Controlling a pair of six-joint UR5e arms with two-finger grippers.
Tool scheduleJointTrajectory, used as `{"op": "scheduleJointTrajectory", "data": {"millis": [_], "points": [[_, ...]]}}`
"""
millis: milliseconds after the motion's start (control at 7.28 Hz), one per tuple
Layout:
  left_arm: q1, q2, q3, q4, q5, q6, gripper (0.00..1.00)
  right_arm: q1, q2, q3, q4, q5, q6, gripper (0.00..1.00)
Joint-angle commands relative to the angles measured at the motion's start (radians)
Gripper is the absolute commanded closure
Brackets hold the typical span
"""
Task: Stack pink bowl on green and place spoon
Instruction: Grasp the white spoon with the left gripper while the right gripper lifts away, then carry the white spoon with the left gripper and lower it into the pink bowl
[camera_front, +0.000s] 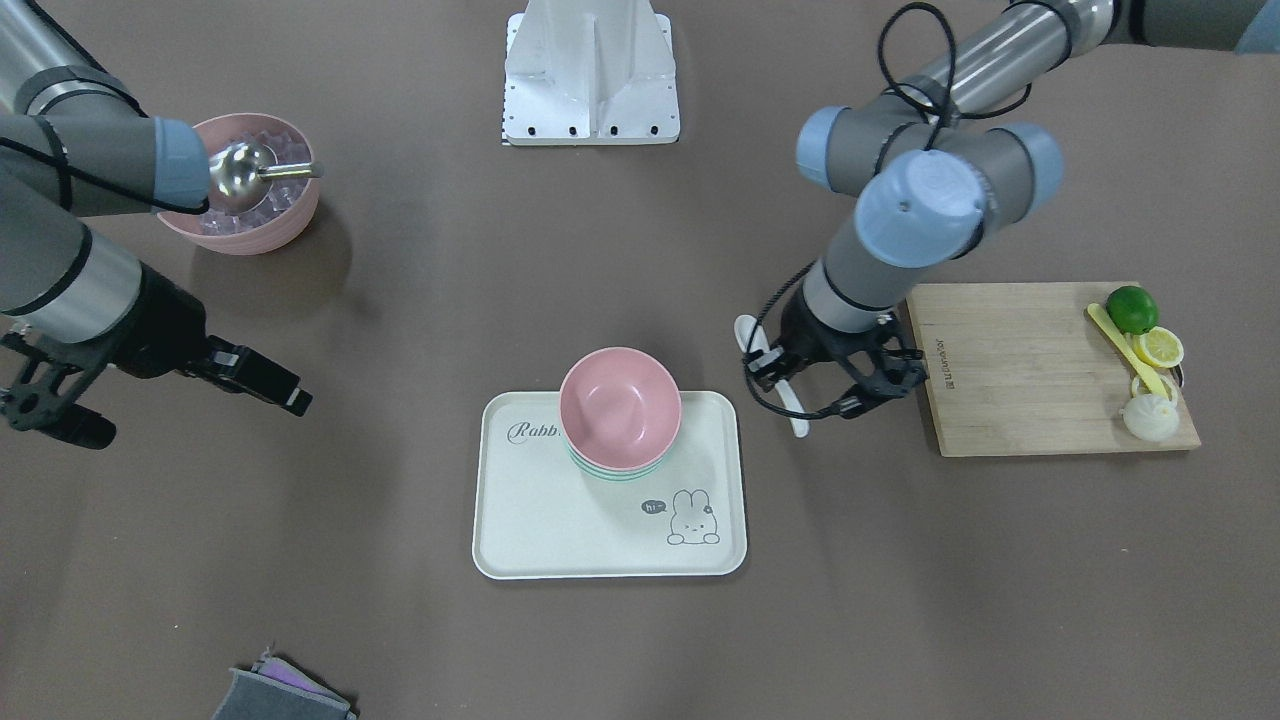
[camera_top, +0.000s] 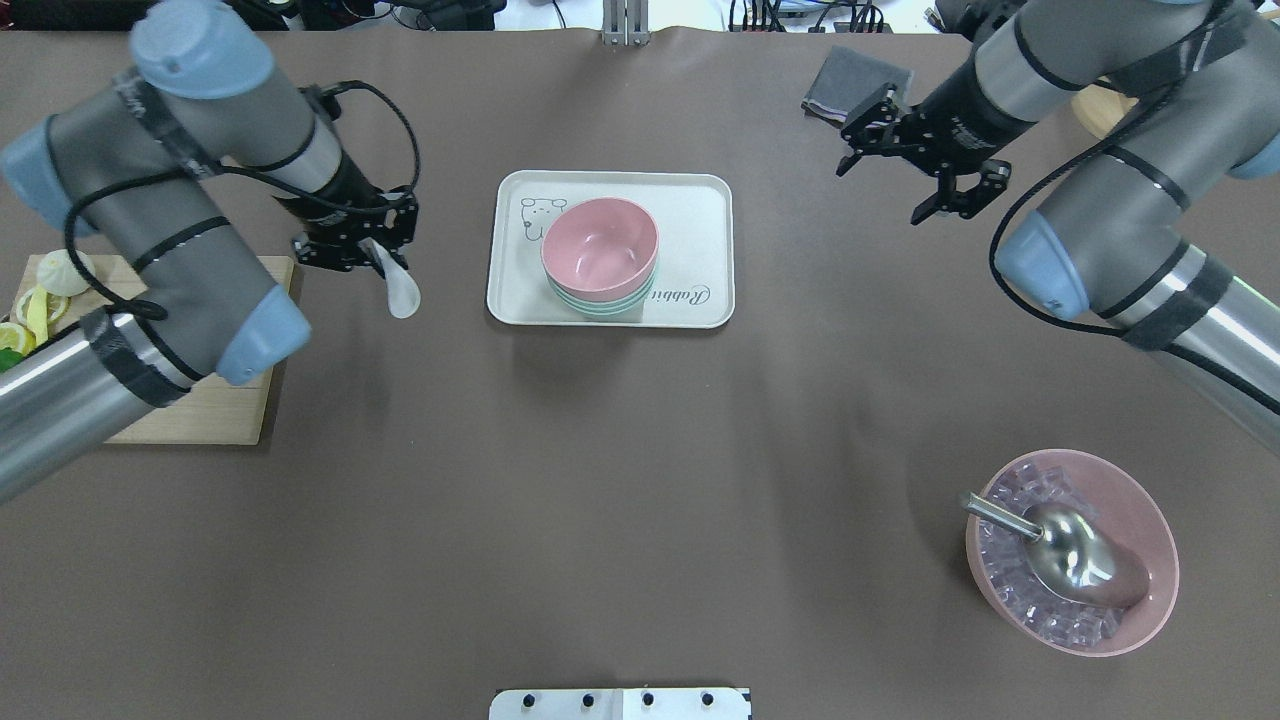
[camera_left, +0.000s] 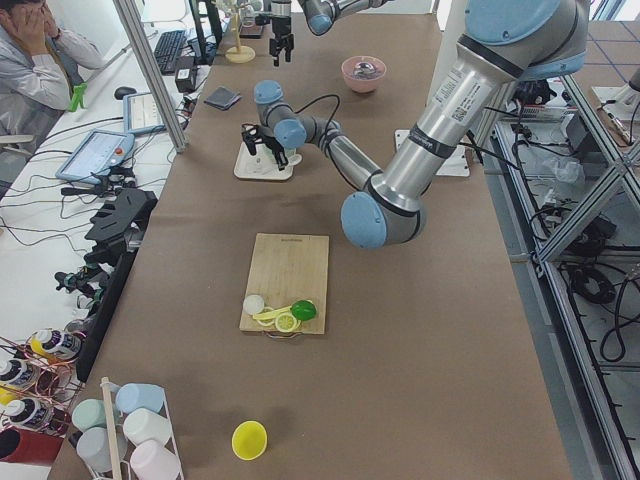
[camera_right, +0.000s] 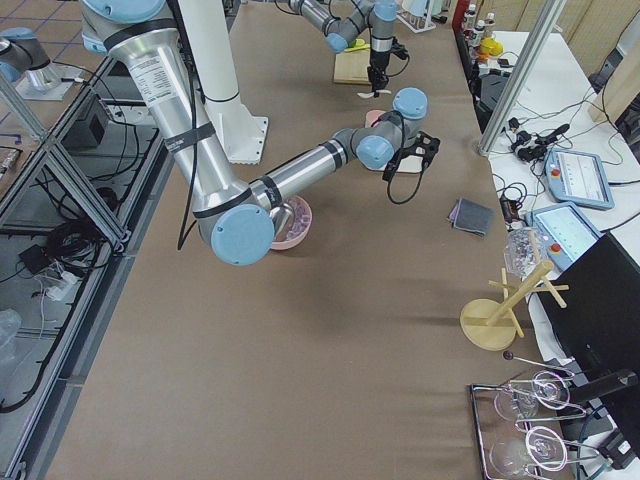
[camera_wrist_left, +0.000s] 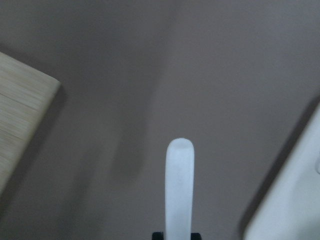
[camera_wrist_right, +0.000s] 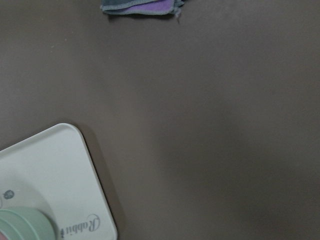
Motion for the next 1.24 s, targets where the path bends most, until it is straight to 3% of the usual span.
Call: {"op": "scheduleJointTrajectory", "data": {"millis": [0,275,412,549,824,1099], "points": [[0.022,-0.161,0.122,-0.011,0.014,-0.054,1.0,0.039,-0.057,-0.005,-0.012,0.003,-0.14,0.0],[0.022,-0.174,0.159,-0.085,0.048,-0.058,1.0,0.042,-0.067,0.0,-0.025,-0.001,-0.153,0.0],[0.03,-0.168,0.179,-0.125,0.048,-0.055,0.61,0.044,-0.067,0.0,-0.025,-0.001,-0.153,0.0],[0.034,-0.153,0.184,-0.171,0.048,-0.053,0.02,0.047,-0.069,0.0,-0.025,-0.001,-0.153,0.0],[-0.007,-0.092,0.133,-0.165,0.018,-0.042,0.02,0.059,-0.078,0.0,-0.025,-0.006,-0.157,0.0],[-0.085,0.231,-0.136,-0.159,-0.053,0.164,0.02,0.097,-0.127,-0.008,-0.025,-0.012,-0.279,0.0]]}}
